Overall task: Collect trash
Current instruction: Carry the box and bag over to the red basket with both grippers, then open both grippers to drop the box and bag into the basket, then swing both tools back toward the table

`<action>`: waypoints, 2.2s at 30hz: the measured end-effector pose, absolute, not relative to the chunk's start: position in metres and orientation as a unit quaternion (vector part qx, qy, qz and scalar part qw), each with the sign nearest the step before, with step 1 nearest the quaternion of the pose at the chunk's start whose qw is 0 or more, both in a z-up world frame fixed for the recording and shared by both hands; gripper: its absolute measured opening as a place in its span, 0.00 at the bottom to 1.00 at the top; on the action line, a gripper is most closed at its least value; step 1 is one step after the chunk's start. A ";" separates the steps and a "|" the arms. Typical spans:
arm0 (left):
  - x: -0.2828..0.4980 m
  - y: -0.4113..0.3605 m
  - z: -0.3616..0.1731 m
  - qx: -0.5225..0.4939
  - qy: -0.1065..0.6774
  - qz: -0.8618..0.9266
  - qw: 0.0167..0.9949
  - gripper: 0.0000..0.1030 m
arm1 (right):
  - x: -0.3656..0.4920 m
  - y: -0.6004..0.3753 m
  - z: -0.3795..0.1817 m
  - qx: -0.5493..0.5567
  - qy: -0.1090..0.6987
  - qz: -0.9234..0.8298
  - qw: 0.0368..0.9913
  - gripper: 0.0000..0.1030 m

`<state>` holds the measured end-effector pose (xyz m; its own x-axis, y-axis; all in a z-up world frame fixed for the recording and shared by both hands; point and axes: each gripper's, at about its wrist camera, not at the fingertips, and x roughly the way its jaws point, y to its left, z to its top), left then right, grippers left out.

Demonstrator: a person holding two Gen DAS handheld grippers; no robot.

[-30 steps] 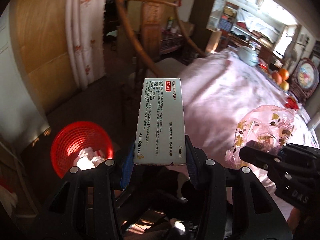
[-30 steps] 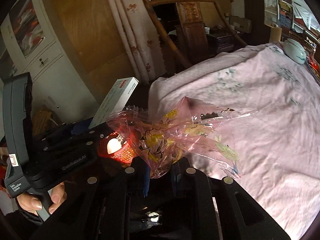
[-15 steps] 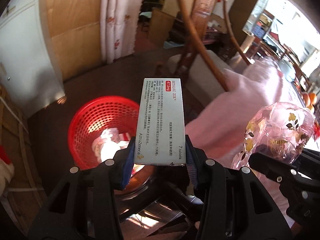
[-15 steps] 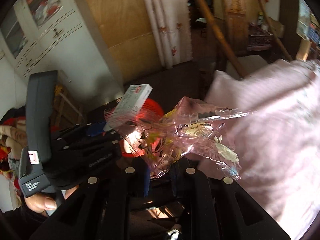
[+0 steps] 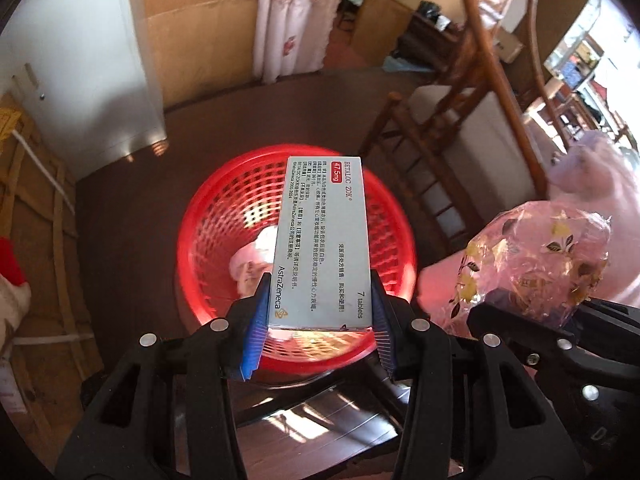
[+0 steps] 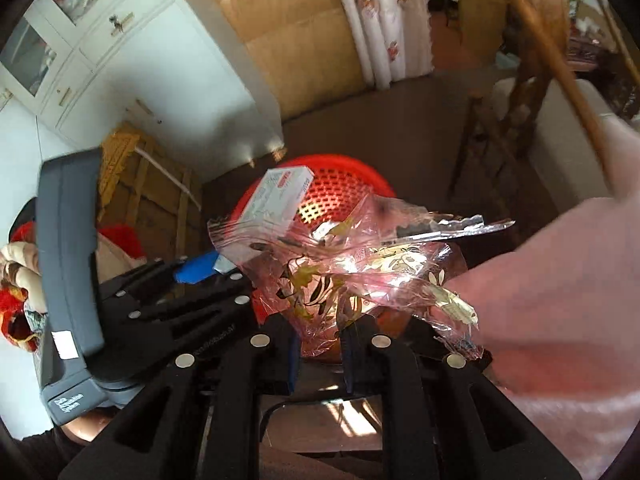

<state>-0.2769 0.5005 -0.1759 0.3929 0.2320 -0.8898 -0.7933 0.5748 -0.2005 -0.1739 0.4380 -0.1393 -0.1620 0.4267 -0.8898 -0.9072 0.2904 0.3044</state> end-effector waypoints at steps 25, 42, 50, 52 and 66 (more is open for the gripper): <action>-0.295 0.535 -0.197 -0.351 0.461 0.377 0.722 0.71 | -0.151 0.465 -0.205 -0.181 0.584 0.562 0.557 0.45; -0.292 0.511 -0.136 -0.321 0.422 0.381 0.758 0.72 | -0.160 0.387 -0.124 -0.179 0.520 0.592 0.590 0.54; -0.266 0.460 -0.078 -0.275 0.387 0.343 0.810 0.75 | -0.140 0.297 -0.050 -0.142 0.446 0.575 0.671 0.62; -0.252 0.439 -0.065 -0.253 0.385 0.324 0.826 0.76 | -0.129 0.269 -0.034 -0.135 0.434 0.548 0.702 0.64; -0.098 0.248 0.002 -0.094 0.388 0.116 0.909 0.79 | -0.016 -0.009 0.031 -0.028 0.394 0.318 0.862 0.71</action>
